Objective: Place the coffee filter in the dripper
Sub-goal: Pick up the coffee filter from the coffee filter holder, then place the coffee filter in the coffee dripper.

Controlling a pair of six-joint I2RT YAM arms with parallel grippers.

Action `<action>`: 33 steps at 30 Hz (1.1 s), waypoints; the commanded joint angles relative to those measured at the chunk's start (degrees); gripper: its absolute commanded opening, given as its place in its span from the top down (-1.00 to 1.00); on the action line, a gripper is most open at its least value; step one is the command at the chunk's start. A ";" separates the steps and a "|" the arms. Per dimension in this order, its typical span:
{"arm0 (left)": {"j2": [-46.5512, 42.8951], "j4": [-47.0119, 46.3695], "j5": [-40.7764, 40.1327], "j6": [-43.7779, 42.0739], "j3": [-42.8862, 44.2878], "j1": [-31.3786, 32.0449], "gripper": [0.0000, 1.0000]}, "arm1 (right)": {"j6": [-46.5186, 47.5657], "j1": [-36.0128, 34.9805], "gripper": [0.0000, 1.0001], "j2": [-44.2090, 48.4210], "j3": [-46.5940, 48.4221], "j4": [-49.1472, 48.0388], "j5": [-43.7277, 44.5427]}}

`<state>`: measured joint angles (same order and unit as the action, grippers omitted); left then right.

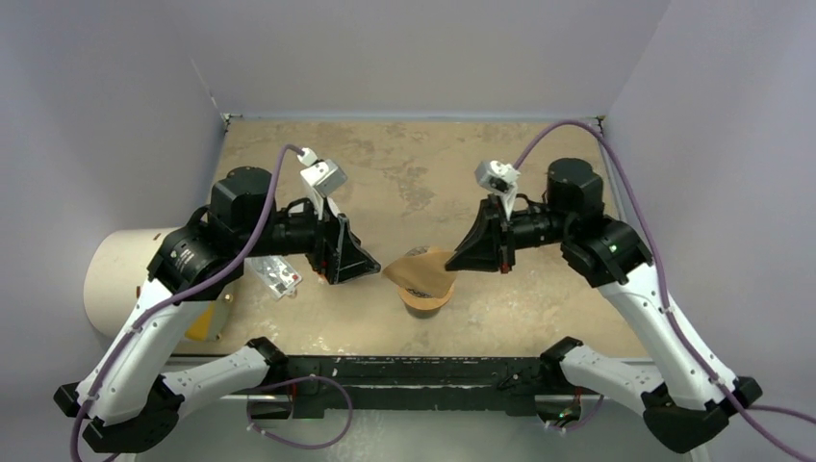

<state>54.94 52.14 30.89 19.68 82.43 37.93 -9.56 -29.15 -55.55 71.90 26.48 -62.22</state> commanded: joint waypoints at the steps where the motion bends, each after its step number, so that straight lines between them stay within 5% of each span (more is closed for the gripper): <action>1: -0.01 3.26 0.59 -2.72 2.93 -0.22 -0.51 | 7.58 -7.38 1.00 -3.18 3.80 8.45 3.15; 16: 0.98 -2.03 18.56 -1.88 -4.58 -0.18 -0.41 | 12.87 -21.44 1.00 -12.52 8.09 10.53 9.92; 33: 2.87 -4.84 18.84 -1.48 -8.22 -0.20 -0.35 | 13.34 -25.12 1.00 -14.19 9.48 9.82 10.53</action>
<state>57.60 50.22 48.01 18.41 75.07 37.93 2.70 -53.69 -69.80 78.89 36.97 -51.75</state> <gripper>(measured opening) 0.681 0.005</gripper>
